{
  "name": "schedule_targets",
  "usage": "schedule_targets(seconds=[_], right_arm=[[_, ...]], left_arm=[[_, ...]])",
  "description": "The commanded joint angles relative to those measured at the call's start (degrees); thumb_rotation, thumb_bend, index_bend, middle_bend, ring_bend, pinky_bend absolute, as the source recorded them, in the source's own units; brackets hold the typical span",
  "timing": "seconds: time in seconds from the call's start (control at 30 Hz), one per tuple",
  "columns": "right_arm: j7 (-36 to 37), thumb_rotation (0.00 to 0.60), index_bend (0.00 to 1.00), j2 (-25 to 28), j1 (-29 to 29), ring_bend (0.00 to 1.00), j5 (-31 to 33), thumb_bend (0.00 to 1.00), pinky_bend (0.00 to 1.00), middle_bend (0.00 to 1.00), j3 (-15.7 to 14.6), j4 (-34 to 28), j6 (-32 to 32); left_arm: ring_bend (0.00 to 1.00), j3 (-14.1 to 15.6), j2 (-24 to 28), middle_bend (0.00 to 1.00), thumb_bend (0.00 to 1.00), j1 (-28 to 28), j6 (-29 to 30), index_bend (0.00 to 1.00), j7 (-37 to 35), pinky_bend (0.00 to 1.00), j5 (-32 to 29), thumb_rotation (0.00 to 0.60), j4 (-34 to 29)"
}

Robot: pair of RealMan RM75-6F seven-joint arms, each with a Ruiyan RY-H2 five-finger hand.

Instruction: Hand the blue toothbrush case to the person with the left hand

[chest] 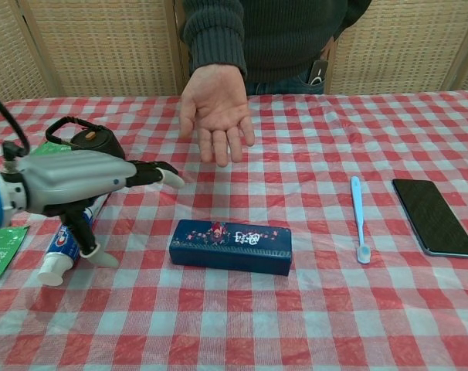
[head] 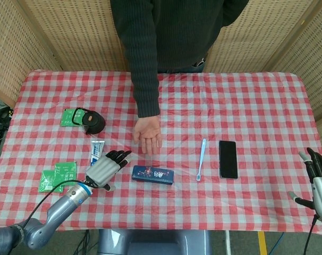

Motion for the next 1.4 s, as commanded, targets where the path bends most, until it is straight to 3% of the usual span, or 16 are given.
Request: schedule_targets(seconds=[0.03,0.27,0.57,0.83,0.93,1.17,1.3,1.4], right_arm=[[0.0,0.600,0.06,-0.1,0.1,0.00,0.2,0.00,0.00,0.00,0.0,0.1,-0.2],[0.9,0.600,0.06,0.1,0.1,0.00,1.1,0.00,0.00,0.00,0.3,0.4,-0.5],[2.4,0.600,0.06,0.6,-0.2,0.00,1.6,0.00,0.00,0.00,0.4,0.9,-0.3],[3.1,0.600,0.06,0.8,-0.4,0.00,1.7,0.00,0.00,0.00,0.4,1.1,-0.3],[3.1,0.600,0.06,0.8,-0.3,0.00,1.6,0.00,0.00,0.00,0.4,1.1,-0.4],[2.9,0.600,0.06,0.8,-0.3,0.00,1.4,0.00,0.00,0.00,0.3,1.0,-0.4],[2.4,0.600,0.06,0.6,-0.2,0.00,1.1,0.00,0.00,0.00,0.2,0.8,-0.6],[1.8,0.600,0.06,0.4,-0.1,0.00,0.7,0.00,0.00,0.00,0.0,0.7,-0.5]], left_arm=[[0.09,-1.2,-6.0,0.00,0.02,-5.1,-1.8,0.11,4.5,0.15,-7.5,0.600,3.2],[0.13,-2.0,-14.2,0.03,0.02,-11.8,-0.8,0.16,9.6,0.21,-14.1,0.600,7.6],[0.19,-1.6,-18.4,0.09,0.03,-17.0,2.1,0.22,14.7,0.27,-21.4,0.600,9.9],[0.46,-0.5,-21.7,0.40,0.10,-18.2,5.5,0.55,14.1,0.50,-20.9,0.600,13.2],[0.49,0.2,-21.0,0.45,0.16,-17.7,7.2,0.60,13.1,0.53,-18.8,0.600,12.0],[0.50,2.3,-15.9,0.46,0.20,-16.3,9.7,0.62,10.2,0.53,-11.3,0.600,5.5],[0.50,4.0,-12.0,0.46,0.29,-15.3,11.9,0.62,10.6,0.53,-6.9,0.600,0.1],[0.50,4.7,-9.0,0.46,0.30,-14.9,13.5,0.62,11.9,0.53,-4.7,0.600,-4.7]])
